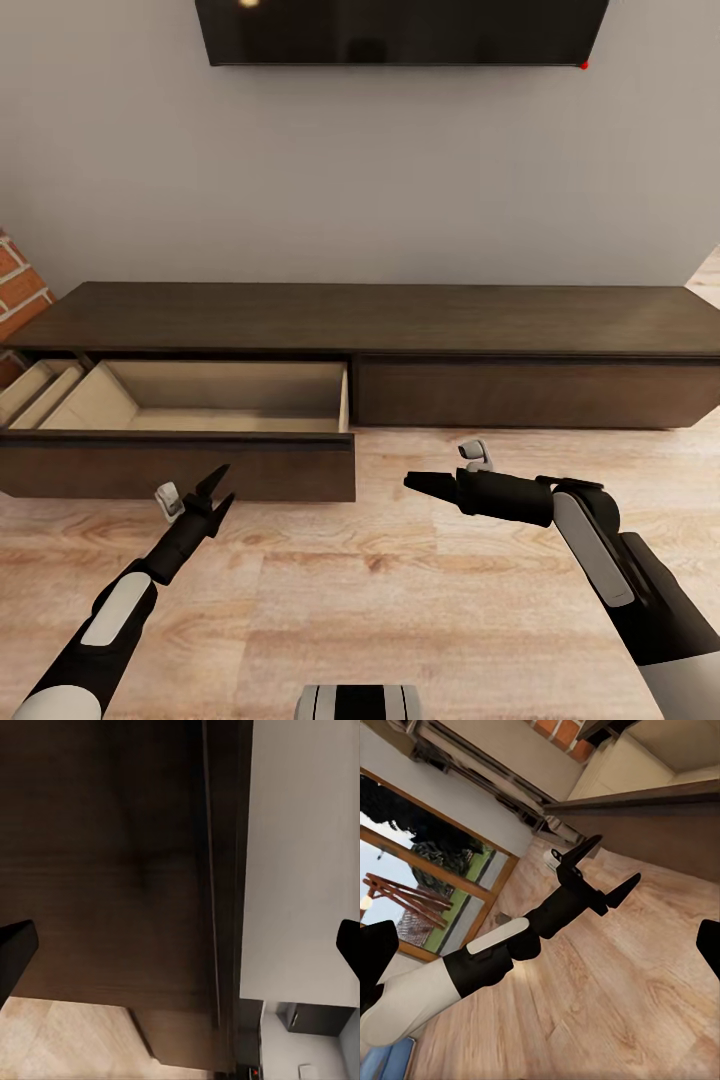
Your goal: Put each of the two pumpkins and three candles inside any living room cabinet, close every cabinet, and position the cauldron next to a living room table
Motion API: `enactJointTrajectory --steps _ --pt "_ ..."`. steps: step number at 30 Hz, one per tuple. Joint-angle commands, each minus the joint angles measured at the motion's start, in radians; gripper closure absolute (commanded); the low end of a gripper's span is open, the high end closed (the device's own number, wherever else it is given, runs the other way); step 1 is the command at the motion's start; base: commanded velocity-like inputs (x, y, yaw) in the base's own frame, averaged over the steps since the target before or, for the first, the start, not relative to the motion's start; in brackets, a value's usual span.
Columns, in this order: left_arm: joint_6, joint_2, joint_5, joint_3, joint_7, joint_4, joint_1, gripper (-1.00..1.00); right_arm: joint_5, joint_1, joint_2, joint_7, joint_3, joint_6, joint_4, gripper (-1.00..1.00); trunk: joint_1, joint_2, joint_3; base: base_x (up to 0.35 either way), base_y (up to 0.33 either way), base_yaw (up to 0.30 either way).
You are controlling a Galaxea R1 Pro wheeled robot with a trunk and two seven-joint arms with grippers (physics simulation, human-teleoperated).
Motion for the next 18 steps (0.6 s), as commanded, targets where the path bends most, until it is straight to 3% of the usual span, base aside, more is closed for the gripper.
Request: enactJointTrajectory --steps 1,18 --pt "0.009 0.0 0.007 0.001 -0.001 0.0 0.0 -1.0 -0.004 -0.001 -0.001 0.0 0.001 0.005 0.0 -1.0 0.0 0.0 -0.001 0.0 0.0 0.0" --pt "0.015 -0.001 0.009 0.0 0.003 0.0 0.0 -1.0 -0.004 -0.001 -0.001 0.0 0.001 0.004 0.001 -1.0 0.0 0.0 -0.001 0.0 0.0 0.0"
